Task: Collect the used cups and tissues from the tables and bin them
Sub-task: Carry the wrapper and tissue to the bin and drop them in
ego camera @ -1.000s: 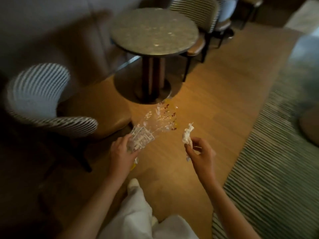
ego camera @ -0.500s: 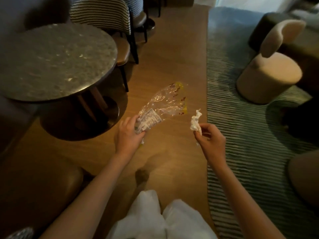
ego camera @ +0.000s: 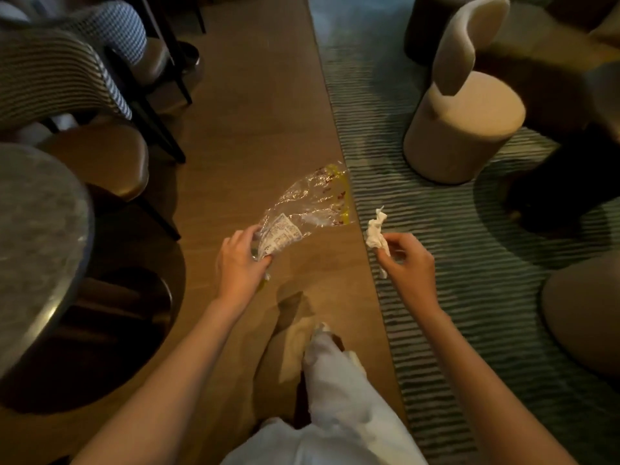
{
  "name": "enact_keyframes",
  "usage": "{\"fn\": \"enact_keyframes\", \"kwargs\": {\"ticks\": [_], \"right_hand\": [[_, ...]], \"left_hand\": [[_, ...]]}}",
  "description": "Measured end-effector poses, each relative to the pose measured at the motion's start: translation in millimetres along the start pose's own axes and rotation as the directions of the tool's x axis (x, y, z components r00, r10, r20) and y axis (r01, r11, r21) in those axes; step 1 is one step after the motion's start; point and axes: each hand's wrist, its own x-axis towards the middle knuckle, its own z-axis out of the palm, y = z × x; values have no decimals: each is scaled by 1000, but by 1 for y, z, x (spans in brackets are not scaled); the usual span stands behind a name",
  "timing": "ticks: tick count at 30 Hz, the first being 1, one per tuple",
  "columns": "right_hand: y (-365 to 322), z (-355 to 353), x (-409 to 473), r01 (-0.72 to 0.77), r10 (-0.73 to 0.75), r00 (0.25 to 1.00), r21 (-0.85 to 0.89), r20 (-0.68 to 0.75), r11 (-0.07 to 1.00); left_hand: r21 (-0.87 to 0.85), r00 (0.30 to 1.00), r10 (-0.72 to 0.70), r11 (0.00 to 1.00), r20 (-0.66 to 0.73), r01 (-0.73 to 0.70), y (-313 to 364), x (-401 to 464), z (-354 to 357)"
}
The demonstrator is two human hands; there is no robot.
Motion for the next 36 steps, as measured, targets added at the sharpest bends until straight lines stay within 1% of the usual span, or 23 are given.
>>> {"fn": "enact_keyframes", "kwargs": {"ticks": [3,7,11,17,22,25,27,31,34,36], "right_hand": [[0,-5,95,17,-17,1000,2,-21,1000],[-2,3,201,7,-6,1000,30,-20,1000],[7,36,293,-4,2,1000,61,19,998],[8,92,463,25,-28,999,66,43,997],[-6,116,620,32,-33,999,64,9,997],[-4,126,694,15,-15,1000,83,1,996],[5,136,737,-15,14,1000,74,13,997],[41,152,841,-68,68,998,77,14,995],[68,155,943,-68,70,997,99,-24,993],[82,150,1017,-101,109,993,137,-49,985]], "left_hand": [[-7,1000,11,1000,1,-11,26,72,9],[-8,998,-41,999,-38,41,46,158,17],[-43,995,-93,995,-45,91,53,252,38],[-119,993,-96,989,-69,87,60,436,66],[-125,996,-38,992,-78,28,83,605,67],[-97,996,1,995,-89,-10,102,692,71],[-51,994,37,998,-99,-43,112,746,80],[-61,997,62,996,-54,-66,133,872,113],[-50,992,115,992,-51,-117,167,978,139],[-55,992,115,992,-44,-117,198,1050,152]]}}
